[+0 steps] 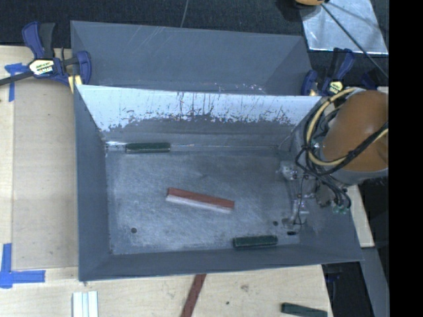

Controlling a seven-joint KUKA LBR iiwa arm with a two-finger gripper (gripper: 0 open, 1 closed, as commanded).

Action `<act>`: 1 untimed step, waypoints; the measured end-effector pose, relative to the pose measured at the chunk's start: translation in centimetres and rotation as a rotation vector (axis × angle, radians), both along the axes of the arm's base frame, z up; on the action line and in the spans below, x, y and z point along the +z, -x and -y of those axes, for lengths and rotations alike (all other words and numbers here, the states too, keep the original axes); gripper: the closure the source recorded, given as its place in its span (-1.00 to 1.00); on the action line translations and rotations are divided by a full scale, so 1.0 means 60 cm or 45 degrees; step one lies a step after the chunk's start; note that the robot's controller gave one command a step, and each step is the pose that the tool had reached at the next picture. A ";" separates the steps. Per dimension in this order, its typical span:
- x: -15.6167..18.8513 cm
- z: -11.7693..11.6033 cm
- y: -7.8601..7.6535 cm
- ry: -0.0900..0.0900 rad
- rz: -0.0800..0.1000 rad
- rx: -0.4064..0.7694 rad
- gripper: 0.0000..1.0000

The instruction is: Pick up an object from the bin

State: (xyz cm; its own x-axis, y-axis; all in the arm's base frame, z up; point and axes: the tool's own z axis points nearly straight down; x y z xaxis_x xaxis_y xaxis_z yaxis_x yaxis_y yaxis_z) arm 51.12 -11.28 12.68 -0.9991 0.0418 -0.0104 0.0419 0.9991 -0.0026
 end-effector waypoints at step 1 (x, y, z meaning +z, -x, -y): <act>-0.077 -0.029 -0.018 -0.004 -0.007 -0.229 -1.00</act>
Offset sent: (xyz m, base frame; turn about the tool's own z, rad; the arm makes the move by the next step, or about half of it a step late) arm -0.0038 0.0746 -0.0568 0.0501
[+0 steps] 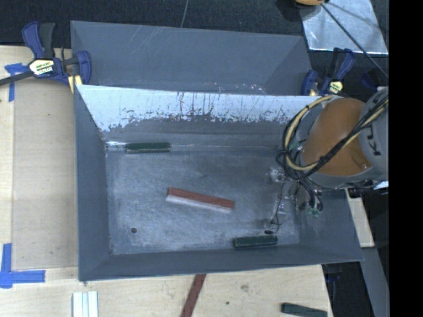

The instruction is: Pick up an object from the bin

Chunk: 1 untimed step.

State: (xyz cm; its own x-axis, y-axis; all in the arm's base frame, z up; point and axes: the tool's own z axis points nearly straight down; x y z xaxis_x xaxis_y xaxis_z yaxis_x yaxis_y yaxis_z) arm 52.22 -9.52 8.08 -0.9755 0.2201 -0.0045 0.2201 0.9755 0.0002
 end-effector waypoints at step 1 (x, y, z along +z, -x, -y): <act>-0.013 -0.056 0.012 0.001 -0.004 0.089 -1.00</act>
Offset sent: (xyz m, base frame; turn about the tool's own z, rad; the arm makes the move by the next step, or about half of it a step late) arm -0.0277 0.0626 0.0377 0.0553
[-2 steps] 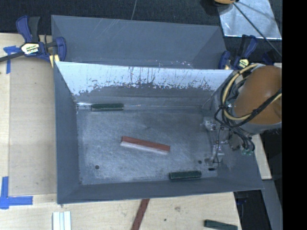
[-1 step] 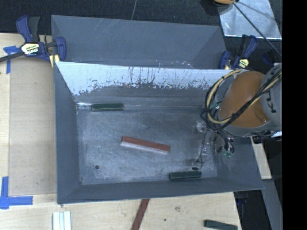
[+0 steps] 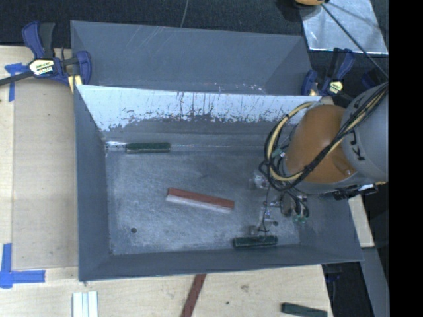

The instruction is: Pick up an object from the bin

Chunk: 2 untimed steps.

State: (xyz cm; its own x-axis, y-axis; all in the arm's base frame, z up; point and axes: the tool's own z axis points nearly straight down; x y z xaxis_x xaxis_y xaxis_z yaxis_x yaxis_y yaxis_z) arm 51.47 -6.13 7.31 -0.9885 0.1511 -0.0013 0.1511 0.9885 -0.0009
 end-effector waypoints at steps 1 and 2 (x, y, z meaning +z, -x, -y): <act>0.047 -0.033 0.021 -0.001 0.002 -0.068 -1.00; 0.058 -0.078 -0.060 -0.001 0.001 -0.144 -1.00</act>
Offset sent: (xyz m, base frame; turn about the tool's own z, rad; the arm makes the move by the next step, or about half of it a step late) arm 0.0645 0.0625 0.0374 0.0971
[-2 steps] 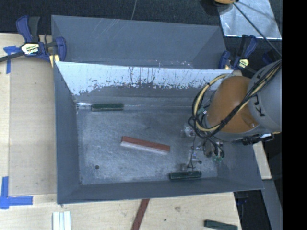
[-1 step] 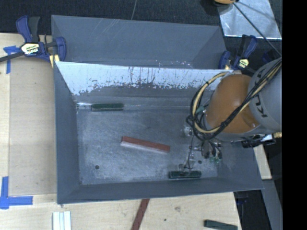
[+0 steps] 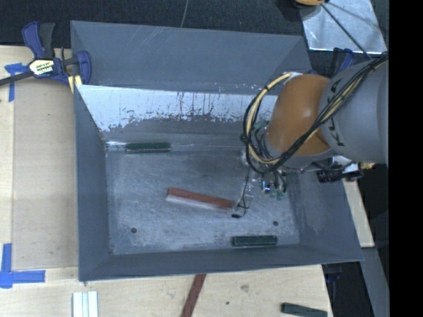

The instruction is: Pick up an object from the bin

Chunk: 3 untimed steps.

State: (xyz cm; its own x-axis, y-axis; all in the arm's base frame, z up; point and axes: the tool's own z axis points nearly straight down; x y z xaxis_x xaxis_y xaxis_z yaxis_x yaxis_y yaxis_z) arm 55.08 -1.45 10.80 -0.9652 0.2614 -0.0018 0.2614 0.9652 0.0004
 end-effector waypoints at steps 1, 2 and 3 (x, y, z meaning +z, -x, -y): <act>-0.063 -0.075 0.084 0.000 0.001 0.109 1.00; -0.063 -0.075 0.084 0.001 0.001 0.110 1.00; 0.176 -0.095 0.057 0.000 0.003 0.164 1.00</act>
Offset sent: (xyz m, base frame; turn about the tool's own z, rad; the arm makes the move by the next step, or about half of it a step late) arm 0.0000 0.0000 0.0000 0.0000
